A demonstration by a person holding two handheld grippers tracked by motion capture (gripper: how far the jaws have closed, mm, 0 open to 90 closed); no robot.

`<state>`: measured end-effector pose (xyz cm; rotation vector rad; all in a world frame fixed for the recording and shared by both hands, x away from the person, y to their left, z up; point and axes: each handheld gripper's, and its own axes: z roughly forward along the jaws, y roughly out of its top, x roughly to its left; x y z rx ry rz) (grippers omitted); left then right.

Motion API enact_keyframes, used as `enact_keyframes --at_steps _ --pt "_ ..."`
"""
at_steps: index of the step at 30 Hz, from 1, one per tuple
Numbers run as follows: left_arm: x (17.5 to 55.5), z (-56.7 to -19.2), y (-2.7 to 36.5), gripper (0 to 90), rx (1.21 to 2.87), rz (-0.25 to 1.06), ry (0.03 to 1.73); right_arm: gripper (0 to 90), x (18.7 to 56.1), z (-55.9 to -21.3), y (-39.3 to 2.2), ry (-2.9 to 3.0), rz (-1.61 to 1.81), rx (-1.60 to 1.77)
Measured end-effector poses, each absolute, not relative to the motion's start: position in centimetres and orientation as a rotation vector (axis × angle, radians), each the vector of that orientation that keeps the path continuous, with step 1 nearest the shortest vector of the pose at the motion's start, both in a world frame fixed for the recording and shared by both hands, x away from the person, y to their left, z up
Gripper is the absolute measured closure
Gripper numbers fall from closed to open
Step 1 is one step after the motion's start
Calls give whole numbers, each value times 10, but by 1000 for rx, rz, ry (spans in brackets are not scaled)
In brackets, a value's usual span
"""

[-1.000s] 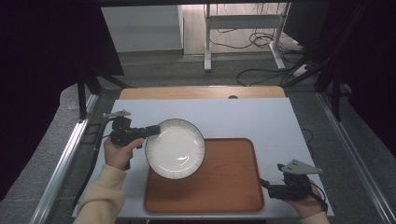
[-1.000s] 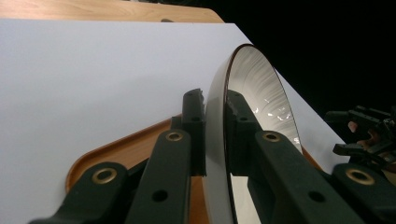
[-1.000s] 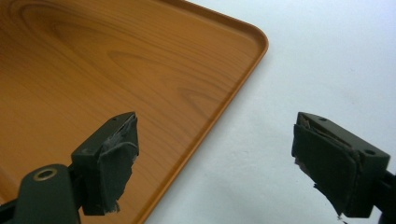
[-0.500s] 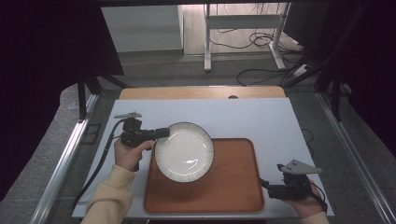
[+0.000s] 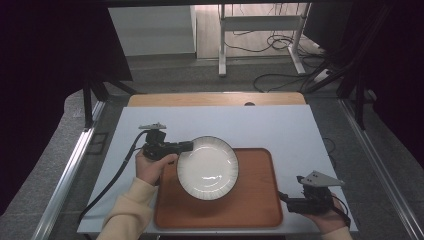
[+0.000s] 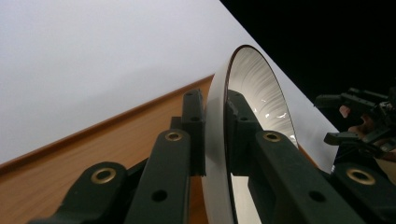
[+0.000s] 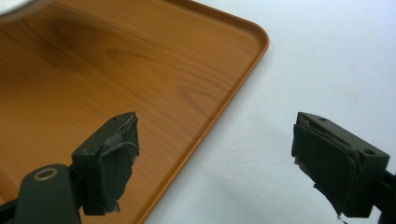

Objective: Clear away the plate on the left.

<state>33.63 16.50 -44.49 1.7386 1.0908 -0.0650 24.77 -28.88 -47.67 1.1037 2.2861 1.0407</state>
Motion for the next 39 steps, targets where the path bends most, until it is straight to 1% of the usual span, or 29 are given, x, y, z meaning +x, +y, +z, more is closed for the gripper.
enact_keyframes --at_steps 20,29,34,39 --pt "344 -480 136 805 1774 -137 1129 153 248 -478 -288 2293 1037 1102" --pt "349 -491 131 805 1790 -138 1156 153 248 -478 -288 2294 1035 1101" --pt "352 -496 131 821 1832 -101 1166 153 248 -478 -288 2295 1035 1101" --pt "354 -499 130 827 1845 -97 1179 153 248 -479 -288 2299 1032 1102"
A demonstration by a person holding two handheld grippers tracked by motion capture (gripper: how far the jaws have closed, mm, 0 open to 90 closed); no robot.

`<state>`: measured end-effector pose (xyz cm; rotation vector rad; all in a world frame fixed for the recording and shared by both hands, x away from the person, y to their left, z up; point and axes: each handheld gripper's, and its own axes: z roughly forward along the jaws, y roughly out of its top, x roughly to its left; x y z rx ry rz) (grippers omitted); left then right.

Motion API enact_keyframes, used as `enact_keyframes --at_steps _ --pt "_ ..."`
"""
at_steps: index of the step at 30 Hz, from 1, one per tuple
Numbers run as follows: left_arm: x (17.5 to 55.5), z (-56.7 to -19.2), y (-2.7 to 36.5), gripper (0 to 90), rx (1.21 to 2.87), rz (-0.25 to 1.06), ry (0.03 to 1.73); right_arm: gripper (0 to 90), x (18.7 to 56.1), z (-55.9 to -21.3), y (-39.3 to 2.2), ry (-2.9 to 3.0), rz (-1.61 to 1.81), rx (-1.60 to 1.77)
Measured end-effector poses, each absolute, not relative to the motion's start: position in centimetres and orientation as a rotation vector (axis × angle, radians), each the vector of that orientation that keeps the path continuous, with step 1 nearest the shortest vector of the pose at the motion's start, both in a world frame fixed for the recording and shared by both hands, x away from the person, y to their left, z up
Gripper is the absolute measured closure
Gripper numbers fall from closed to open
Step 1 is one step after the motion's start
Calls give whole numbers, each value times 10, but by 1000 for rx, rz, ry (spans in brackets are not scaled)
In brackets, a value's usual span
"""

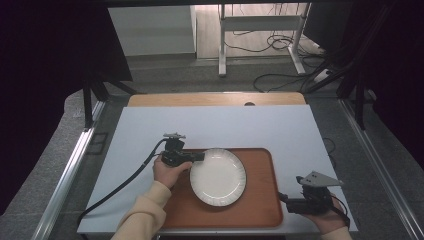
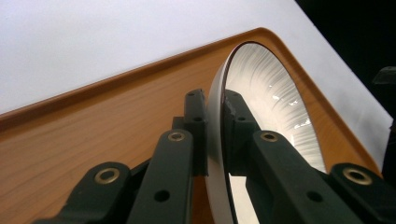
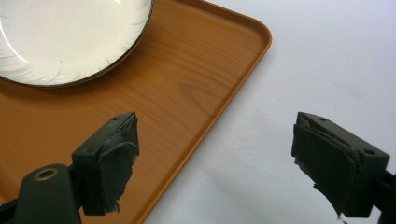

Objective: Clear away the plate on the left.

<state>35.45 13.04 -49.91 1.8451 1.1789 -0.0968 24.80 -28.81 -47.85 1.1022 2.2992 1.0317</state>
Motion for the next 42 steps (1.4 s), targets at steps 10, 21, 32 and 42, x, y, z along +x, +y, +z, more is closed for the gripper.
enact_keyframes --at_steps 10,21,32,42 --pt "361 -513 128 817 1951 -66 1209 153 249 -480 -288 2304 1027 1102" --pt "363 -522 125 708 2000 -67 1217 153 250 -481 -290 2306 1032 1108" --pt "354 -500 133 379 1961 26 1169 153 252 -483 -290 2307 1035 1118" --pt "319 -466 152 308 1959 137 1046 153 250 -482 -289 2300 1047 1099"
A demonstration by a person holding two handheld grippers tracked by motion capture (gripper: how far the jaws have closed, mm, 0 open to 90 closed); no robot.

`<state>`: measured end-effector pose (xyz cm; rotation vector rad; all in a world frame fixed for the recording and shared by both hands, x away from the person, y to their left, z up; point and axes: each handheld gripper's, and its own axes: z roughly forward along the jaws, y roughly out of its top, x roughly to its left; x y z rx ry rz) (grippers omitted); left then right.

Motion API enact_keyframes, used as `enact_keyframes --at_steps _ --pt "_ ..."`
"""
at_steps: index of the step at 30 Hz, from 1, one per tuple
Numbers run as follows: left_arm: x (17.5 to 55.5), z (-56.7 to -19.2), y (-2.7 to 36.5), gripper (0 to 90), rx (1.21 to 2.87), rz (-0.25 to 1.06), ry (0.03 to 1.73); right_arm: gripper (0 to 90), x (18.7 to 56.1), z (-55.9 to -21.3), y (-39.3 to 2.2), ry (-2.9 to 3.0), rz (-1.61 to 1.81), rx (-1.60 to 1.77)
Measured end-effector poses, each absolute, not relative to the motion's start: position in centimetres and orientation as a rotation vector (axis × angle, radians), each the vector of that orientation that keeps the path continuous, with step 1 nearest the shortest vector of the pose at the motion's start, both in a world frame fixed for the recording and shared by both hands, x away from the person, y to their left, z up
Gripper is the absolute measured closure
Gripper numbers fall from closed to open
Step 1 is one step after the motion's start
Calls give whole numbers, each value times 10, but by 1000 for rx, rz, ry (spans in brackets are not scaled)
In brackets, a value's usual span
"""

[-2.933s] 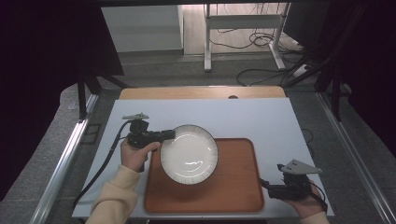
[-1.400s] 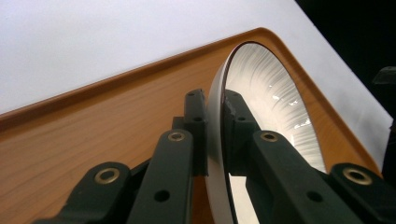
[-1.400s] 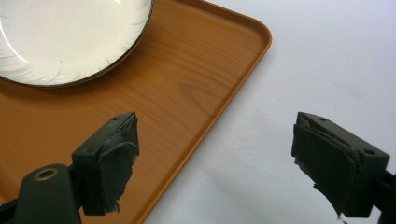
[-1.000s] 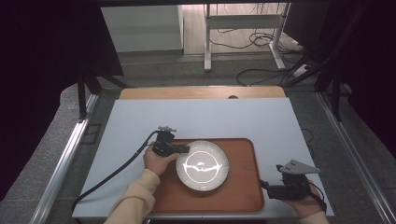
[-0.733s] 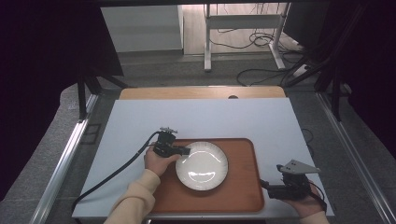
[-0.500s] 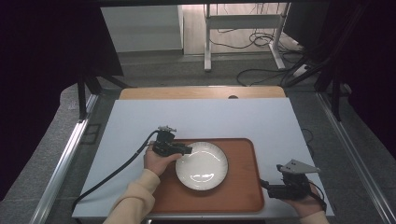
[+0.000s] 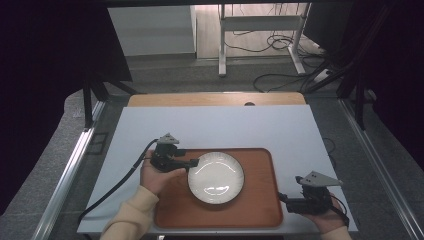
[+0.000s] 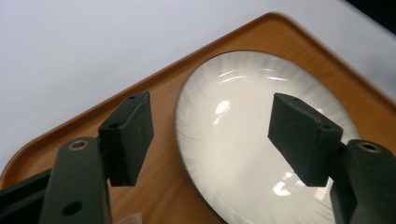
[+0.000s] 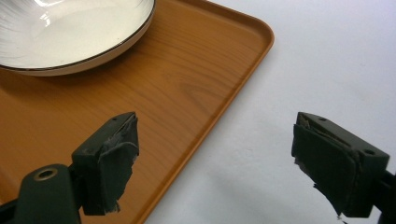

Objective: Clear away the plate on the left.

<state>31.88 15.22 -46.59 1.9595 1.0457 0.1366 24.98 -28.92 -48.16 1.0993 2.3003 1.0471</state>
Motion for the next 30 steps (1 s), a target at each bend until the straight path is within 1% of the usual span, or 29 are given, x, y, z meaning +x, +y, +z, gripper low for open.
enact_keyframes --at_steps 2,3,6,11,14,16,17,18,24,28,29,30 --pt "315 -463 156 308 1944 138 1046 152 250 -482 -290 2297 1048 1103" --pt "310 -459 164 307 1953 180 1048 153 250 -481 -290 2298 1048 1102" --pt "304 -457 172 305 1939 196 1055 153 250 -481 -289 2300 1043 1097" --pt "278 -452 206 303 1931 281 1087 152 248 -481 -288 2303 1041 1088" --pt "271 -450 218 297 1913 279 1102 151 248 -481 -288 2301 1040 1090" --pt "261 -451 231 297 1907 312 1131 151 248 -481 -288 2299 1037 1084" --pt "261 -451 231 297 1907 312 1131 151 248 -481 -288 2299 1037 1084" --pt "257 -452 233 297 1921 341 1132 151 248 -481 -287 2299 1038 1084" --pt "234 -459 246 287 1946 352 1129 151 249 -480 -287 2298 1031 1081" --pt "229 -463 251 284 1945 348 1146 151 250 -481 -285 2301 1029 1071" --pt "227 -464 251 285 1958 378 1142 151 251 -481 -285 2303 1029 1069" --pt "227 -464 251 285 1958 378 1142 151 251 -481 -285 2303 1029 1069"
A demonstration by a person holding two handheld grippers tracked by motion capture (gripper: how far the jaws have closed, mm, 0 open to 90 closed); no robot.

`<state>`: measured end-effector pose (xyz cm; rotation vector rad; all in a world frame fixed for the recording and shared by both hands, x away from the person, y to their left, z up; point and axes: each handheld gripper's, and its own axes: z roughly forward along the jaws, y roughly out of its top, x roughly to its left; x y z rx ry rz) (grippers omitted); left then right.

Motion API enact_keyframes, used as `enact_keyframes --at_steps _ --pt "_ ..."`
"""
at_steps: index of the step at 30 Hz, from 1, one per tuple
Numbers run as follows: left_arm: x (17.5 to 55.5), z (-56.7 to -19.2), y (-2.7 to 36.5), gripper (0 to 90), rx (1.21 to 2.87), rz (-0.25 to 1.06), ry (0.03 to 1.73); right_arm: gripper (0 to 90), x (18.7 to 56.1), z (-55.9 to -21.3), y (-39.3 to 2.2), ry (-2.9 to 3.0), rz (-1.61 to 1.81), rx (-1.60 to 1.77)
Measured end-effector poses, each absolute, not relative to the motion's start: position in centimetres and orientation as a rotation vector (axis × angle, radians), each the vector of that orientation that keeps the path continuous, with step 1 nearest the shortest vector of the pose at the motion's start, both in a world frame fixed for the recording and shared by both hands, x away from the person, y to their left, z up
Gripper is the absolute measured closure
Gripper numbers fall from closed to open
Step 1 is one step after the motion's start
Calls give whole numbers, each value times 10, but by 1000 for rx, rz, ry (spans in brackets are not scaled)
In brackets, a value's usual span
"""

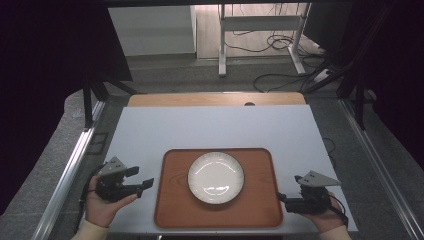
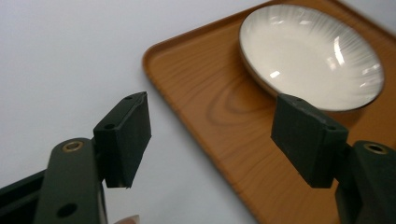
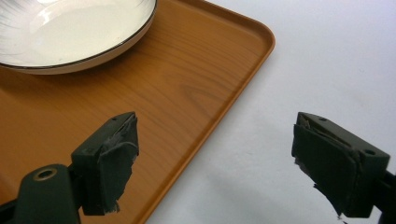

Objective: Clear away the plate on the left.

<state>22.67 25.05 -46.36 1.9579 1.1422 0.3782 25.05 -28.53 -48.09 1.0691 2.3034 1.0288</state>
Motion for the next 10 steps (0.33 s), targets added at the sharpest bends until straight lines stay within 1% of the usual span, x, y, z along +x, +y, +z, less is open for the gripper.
enact_keyframes --at_steps 3,10 --pt "227 -463 249 285 1940 356 1133 151 253 -482 -284 2307 1030 1070" --pt "228 -465 247 278 1943 365 1142 149 259 -483 -285 2293 1070 1077"
